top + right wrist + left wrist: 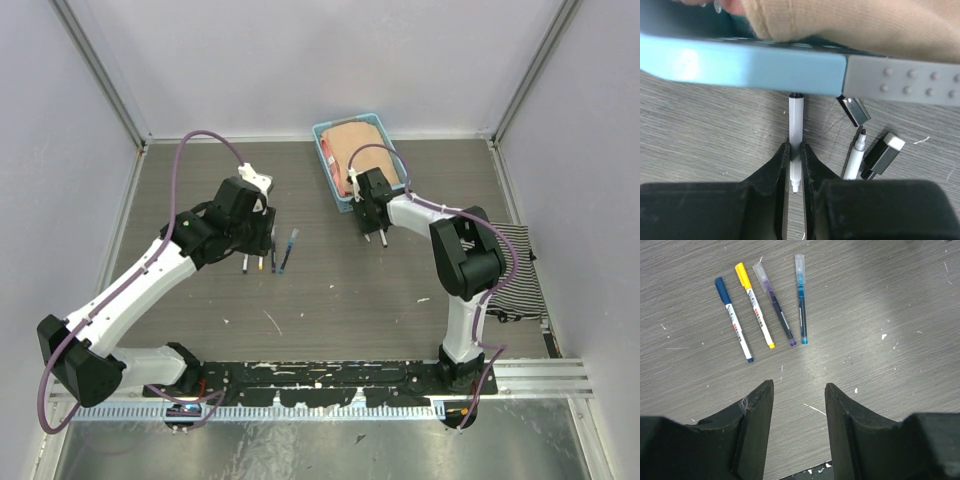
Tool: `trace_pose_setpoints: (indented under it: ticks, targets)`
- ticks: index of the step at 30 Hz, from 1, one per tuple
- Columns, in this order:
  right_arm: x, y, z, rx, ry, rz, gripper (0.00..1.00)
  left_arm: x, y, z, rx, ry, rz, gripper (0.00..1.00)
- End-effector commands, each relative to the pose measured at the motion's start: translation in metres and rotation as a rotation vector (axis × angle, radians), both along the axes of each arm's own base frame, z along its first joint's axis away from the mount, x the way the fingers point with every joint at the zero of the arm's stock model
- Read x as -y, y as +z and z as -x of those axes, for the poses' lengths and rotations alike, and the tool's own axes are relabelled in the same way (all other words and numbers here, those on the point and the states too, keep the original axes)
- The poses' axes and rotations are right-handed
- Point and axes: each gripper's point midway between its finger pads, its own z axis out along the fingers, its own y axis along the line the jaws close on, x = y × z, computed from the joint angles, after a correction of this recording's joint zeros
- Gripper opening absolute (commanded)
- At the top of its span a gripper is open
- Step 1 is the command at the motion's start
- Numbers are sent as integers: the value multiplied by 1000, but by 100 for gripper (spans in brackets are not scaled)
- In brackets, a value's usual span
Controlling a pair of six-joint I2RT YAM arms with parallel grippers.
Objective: Insert the pens into the pen caps
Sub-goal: Move the pen to the center of the board.
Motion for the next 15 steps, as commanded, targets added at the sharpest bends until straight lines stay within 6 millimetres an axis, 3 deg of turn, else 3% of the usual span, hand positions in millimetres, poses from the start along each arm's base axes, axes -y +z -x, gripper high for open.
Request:
trace_pose_setpoints:
  ticks: [1, 6, 15]
  targets:
    - [-18, 27, 11, 30, 29, -84, 11, -6, 9, 3, 31, 6, 11, 52]
    - [-53, 47, 51, 48, 113, -115, 10, -12, 27, 6, 104, 20, 60, 52]
    - [-117, 50, 167, 43, 354, -103, 11, -41, 57, 13, 256, 108, 93, 55]
